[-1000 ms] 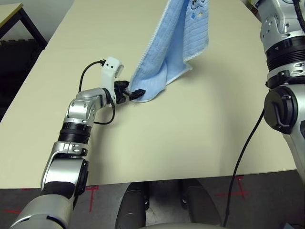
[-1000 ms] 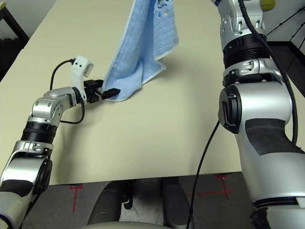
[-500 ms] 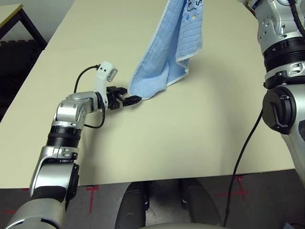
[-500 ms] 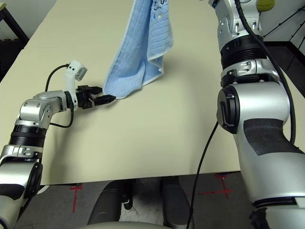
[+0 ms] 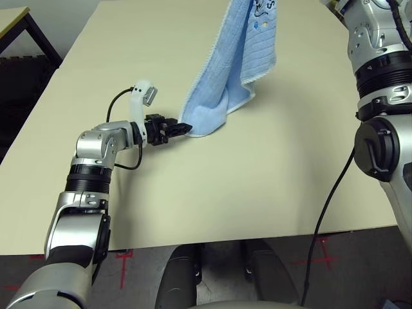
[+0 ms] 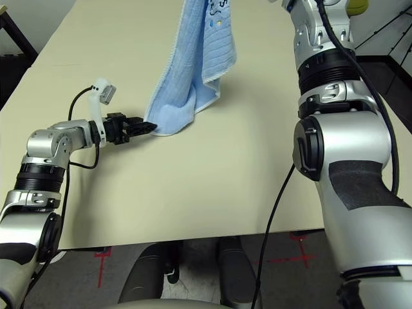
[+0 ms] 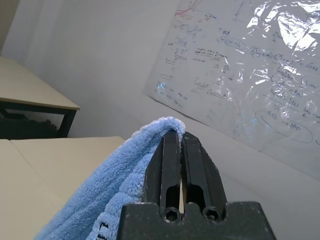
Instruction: Fold the towel and set it aside.
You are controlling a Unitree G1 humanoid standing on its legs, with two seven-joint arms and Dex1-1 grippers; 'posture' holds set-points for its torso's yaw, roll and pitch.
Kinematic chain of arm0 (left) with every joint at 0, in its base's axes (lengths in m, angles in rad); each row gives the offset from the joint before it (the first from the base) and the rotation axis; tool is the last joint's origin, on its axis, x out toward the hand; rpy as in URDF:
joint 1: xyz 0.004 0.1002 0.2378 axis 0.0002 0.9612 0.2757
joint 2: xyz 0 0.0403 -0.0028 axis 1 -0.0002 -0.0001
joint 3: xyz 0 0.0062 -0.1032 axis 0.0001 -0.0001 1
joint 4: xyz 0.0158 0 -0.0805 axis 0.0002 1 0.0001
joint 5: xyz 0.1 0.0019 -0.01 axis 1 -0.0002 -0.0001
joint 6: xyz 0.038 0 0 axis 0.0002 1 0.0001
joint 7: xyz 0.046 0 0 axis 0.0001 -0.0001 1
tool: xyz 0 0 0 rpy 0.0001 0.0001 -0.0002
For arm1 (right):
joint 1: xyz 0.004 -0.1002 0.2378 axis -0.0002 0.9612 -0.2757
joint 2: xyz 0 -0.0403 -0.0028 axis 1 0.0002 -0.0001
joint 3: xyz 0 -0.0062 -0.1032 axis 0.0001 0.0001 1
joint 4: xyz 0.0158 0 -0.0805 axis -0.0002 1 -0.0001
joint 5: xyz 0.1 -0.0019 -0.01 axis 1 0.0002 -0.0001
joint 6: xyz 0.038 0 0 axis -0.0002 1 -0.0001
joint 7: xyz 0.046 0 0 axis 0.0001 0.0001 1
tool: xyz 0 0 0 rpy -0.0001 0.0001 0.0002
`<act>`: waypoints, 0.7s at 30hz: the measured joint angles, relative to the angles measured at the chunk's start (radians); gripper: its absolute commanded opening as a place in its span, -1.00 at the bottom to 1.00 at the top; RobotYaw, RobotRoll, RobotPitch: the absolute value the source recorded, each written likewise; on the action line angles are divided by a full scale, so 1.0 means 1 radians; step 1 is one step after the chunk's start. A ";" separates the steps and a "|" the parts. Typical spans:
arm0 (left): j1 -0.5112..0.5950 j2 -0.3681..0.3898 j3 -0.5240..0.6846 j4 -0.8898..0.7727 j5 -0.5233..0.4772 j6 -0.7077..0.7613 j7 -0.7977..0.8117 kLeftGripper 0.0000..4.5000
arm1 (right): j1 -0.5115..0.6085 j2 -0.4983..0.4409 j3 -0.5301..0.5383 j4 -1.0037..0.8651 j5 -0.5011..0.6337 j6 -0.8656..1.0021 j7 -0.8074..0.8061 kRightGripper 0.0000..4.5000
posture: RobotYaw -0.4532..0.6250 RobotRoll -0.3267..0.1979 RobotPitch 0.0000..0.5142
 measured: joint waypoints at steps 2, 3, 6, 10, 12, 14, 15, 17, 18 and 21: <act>0.000 0.001 -0.003 0.000 0.000 0.007 -0.005 -0.99 | 0.000 0.000 0.000 0.000 -0.001 0.000 -0.003 -1.00 | -0.24 0.25 -0.35; 0.000 0.001 -0.003 0.000 0.000 0.010 -0.009 -0.99 | 0.000 0.000 0.000 0.000 -0.001 0.000 -0.004 -1.00 | -0.24 0.25 -0.35; 0.000 0.002 -0.003 0.000 0.000 0.016 -0.011 -0.99 | 0.007 -0.005 0.000 0.001 -0.001 0.000 -0.007 -1.00 | -0.24 0.25 -0.33; -0.021 0.004 0.013 0.008 0.000 0.018 0.022 -0.99 | 0.044 -0.014 -0.008 0.008 -0.001 0.009 -0.014 -1.00 | -0.23 0.25 -0.31; -0.048 0.012 0.035 0.014 0.000 0.014 0.054 -0.99 | 0.075 -0.018 -0.022 0.015 0.001 0.028 -0.017 -1.00 | -0.23 0.25 -0.30; -0.070 0.027 0.061 0.014 0.001 0.001 0.089 -0.99 | 0.111 -0.029 -0.033 0.020 0.009 0.058 -0.028 -1.00 | -0.22 0.25 -0.29; -0.080 0.036 0.081 0.014 0.002 -0.009 0.110 -0.99 | 0.133 -0.036 -0.041 0.023 0.012 0.080 -0.034 -1.00 | -0.22 0.25 -0.28; -0.093 0.055 0.106 0.012 0.002 -0.019 0.145 -0.99 | 0.174 -0.047 -0.059 0.023 0.024 0.129 -0.037 -1.00 | -0.22 0.25 -0.26; -0.096 0.062 0.121 0.004 0.002 -0.019 0.161 -0.99 | 0.196 -0.053 -0.067 0.021 0.030 0.162 -0.038 -1.00 | -0.21 0.25 -0.23; -0.101 0.086 0.150 -0.037 0.002 -0.017 0.210 -0.99 | 0.285 -0.070 -0.072 -0.021 0.056 0.311 -0.023 -1.00 | -0.19 0.25 -0.19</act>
